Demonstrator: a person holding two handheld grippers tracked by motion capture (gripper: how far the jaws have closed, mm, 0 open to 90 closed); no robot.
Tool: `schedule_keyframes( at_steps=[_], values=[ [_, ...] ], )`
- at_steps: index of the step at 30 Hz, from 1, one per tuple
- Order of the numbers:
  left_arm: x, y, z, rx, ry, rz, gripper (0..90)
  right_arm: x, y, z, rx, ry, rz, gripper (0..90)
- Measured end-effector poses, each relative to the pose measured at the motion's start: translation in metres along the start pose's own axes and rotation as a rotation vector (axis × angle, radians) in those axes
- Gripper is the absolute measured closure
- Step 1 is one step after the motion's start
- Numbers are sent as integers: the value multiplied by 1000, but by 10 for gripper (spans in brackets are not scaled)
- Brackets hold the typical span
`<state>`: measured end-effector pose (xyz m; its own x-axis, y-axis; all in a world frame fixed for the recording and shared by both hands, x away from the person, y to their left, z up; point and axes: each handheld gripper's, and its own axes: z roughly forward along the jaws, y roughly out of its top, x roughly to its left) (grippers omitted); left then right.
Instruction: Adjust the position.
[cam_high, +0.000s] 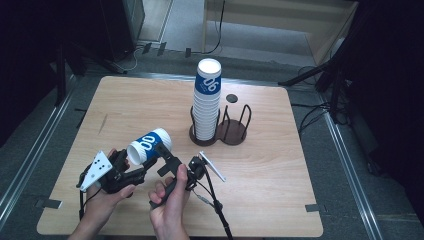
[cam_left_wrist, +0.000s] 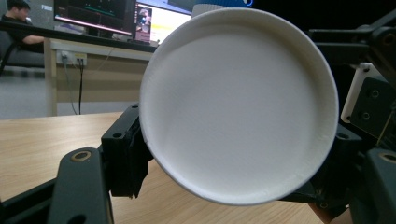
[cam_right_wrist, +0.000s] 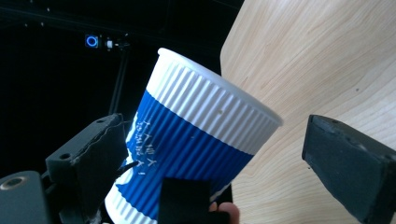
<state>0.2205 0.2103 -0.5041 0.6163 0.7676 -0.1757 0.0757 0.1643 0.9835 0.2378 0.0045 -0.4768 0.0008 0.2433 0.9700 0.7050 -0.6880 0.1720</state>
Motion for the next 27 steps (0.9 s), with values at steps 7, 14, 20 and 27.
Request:
schedule_keyframes(
  at_steps=[7, 14, 20, 27],
  values=[
    [-4, -1, 1, -1, -13, 10, 279, -1, 0, 1, 8, 23, 124, 48],
    [-7, -2, 3, 2, -30, 26, 279, -2, 0, 5, 21, 41, 198, 47],
    [-8, -3, 3, 2, -24, 32, 280, -3, 7, 9, 42, 52, 249, 42],
    [-12, -5, 4, 13, -52, 43, 280, -7, 7, 15, 79, 61, 285, 44]
  ],
)
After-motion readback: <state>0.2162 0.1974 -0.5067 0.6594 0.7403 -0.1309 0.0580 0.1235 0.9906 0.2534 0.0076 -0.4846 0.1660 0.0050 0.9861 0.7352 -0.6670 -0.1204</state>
